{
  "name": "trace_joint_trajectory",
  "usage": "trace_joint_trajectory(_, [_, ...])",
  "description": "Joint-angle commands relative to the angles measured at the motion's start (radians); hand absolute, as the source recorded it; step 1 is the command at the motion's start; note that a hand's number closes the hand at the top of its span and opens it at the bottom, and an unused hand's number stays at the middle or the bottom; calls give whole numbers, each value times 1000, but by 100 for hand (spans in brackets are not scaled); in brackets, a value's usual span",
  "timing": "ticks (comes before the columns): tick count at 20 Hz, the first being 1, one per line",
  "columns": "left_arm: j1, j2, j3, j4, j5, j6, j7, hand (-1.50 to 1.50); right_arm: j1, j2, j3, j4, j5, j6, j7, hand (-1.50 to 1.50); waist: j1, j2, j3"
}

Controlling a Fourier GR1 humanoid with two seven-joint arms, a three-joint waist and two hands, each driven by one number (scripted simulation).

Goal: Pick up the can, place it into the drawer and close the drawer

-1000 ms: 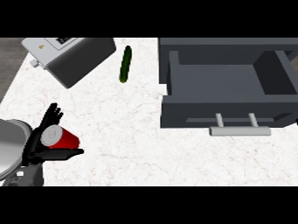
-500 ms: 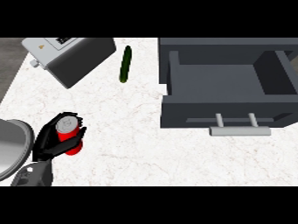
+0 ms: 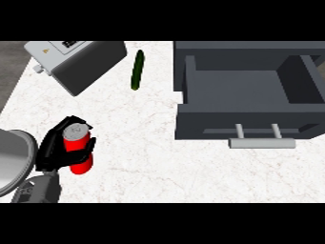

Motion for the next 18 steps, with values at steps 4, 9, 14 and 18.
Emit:
trace_joint_trajectory(4, [-58, -42, 45, -59, 13, 175, 77, 150, 33, 9, -20, -33, -17, 14, -7, -150, -3, 0, 0])
trace_joint_trajectory(9, [-96, -76, -13, -136, -3, 221, 137, 150, 59, 12, 44, -45, 21, -28, -32, -150, -3, 0, 0])
trace_joint_trajectory(14, [-105, -93, -109, -344, -56, 262, 298, 150, 75, 4, -23, -53, -40, 29, -24, -150, -1, -2, 0])
trace_joint_trajectory(18, [-231, -125, -148, -329, -93, 314, 369, 150, -11, -3, -25, -40, -1, -22, 23, -150, -1, 0, 0])
